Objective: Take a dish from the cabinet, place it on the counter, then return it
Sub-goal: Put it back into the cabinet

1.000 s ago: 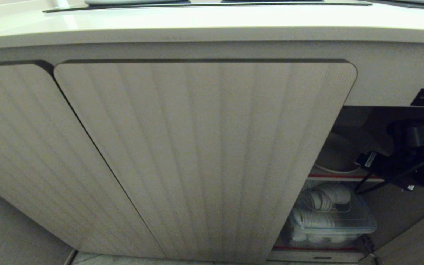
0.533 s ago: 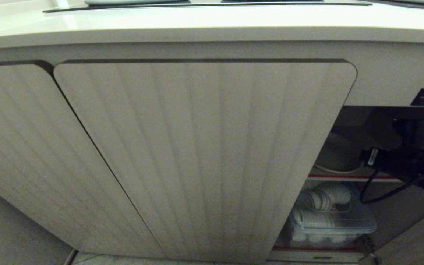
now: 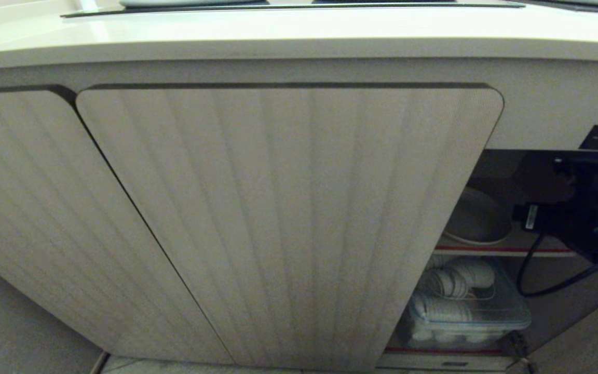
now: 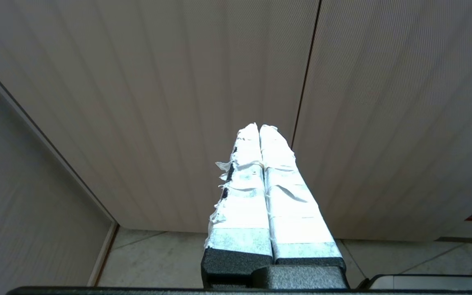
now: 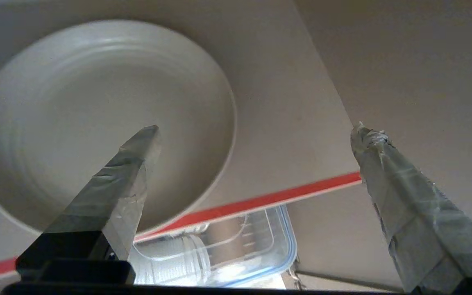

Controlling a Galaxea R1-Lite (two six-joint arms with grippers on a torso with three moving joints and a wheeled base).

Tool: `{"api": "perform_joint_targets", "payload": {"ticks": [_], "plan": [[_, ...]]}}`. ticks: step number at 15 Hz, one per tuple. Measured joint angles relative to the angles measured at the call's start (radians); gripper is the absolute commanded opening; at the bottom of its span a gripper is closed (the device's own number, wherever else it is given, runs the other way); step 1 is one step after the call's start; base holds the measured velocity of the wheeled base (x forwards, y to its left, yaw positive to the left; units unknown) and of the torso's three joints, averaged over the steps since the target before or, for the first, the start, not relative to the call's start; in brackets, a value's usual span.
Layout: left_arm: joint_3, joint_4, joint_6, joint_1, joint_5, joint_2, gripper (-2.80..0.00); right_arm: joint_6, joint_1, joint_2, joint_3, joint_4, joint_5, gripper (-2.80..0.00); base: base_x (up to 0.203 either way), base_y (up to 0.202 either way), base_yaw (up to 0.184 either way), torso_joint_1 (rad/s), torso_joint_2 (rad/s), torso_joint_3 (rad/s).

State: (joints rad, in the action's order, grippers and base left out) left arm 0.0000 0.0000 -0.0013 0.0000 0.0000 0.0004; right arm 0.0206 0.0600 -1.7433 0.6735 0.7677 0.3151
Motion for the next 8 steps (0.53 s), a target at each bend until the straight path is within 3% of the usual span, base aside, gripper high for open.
{"api": "perform_joint_targets", "payload": {"ticks": [8], "plan": [[0.0, 0.0, 0.0, 0.0, 0.0, 0.0, -2.8, -0.005, 0.0, 0.017, -0.03, 0.01, -0.003, 0.0, 0.0, 0.0, 0.0, 0.0, 0.0, 0.0]]}}
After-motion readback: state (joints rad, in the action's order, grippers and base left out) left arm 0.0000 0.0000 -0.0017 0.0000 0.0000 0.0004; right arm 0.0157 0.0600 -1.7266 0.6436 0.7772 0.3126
